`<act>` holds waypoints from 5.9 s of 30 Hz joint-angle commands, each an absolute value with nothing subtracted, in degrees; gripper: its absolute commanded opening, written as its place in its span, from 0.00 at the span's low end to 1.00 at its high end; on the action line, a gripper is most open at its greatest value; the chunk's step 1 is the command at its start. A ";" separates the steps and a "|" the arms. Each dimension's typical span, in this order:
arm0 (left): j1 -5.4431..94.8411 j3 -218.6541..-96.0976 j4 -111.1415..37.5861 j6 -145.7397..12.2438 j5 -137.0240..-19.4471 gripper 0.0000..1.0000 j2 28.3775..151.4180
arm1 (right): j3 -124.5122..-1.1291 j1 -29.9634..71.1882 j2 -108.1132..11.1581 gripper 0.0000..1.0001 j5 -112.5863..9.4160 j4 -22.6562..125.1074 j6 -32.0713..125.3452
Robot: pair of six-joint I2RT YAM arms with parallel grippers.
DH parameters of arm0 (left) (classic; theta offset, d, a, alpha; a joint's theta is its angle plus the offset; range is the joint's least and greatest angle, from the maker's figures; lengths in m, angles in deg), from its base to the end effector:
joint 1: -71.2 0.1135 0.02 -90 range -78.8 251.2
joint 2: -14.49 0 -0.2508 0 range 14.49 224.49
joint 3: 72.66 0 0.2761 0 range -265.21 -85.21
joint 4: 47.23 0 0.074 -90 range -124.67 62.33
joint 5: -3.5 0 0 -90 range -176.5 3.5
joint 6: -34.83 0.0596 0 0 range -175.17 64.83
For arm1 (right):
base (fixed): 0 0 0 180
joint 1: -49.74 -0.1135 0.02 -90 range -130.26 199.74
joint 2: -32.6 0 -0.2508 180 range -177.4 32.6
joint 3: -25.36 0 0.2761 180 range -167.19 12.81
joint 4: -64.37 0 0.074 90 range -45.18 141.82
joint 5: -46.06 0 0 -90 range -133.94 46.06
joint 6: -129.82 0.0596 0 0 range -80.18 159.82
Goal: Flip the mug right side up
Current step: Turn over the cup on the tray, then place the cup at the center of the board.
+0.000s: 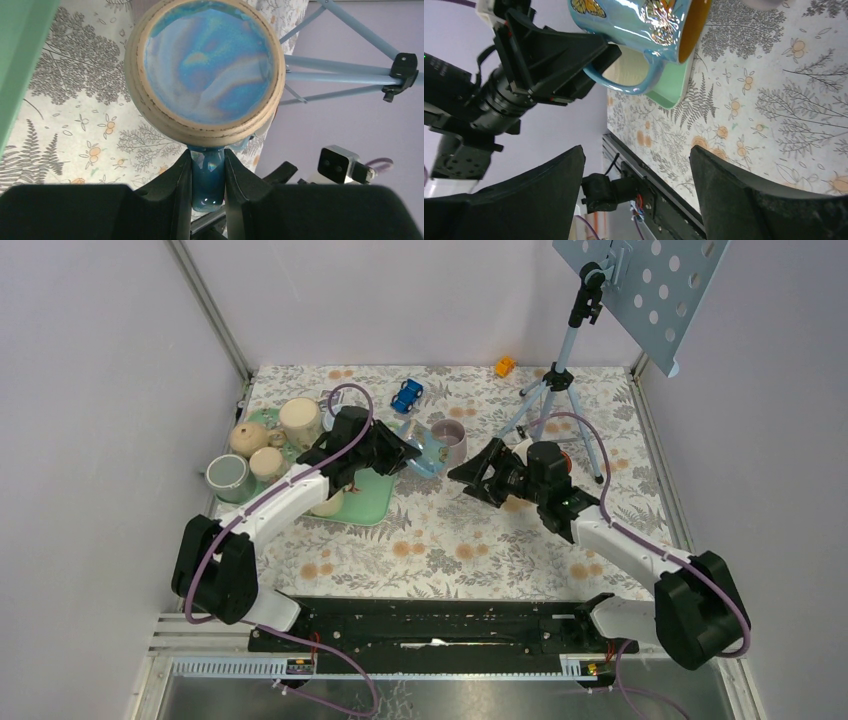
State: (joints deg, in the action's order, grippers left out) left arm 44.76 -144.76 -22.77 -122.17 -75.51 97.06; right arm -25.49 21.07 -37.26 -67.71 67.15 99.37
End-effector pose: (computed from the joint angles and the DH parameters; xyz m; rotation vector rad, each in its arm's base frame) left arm 0.3242 -0.1739 0.2362 -0.7186 2.2917 -1.0686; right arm 0.2676 0.1737 0.2231 0.2360 2.0827 1.3942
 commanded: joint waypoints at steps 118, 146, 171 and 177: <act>37.52 -125.51 -52.75 -129.52 -60.61 0.46 95.50 | -51.96 14.31 -43.76 0.00 -57.57 41.91 68.36; 36.48 -128.04 -34.19 -115.53 -69.93 0.82 83.65 | -45.42 10.13 -40.68 0.00 -48.69 44.27 58.47; 39.05 -130.55 -26.64 -110.39 -72.19 0.99 77.66 | -37.31 5.90 -41.02 0.00 -31.66 50.94 54.78; 40.94 -130.81 -25.53 -109.39 -70.67 0.99 77.09 | -36.44 5.18 -43.69 0.00 -30.24 54.78 54.46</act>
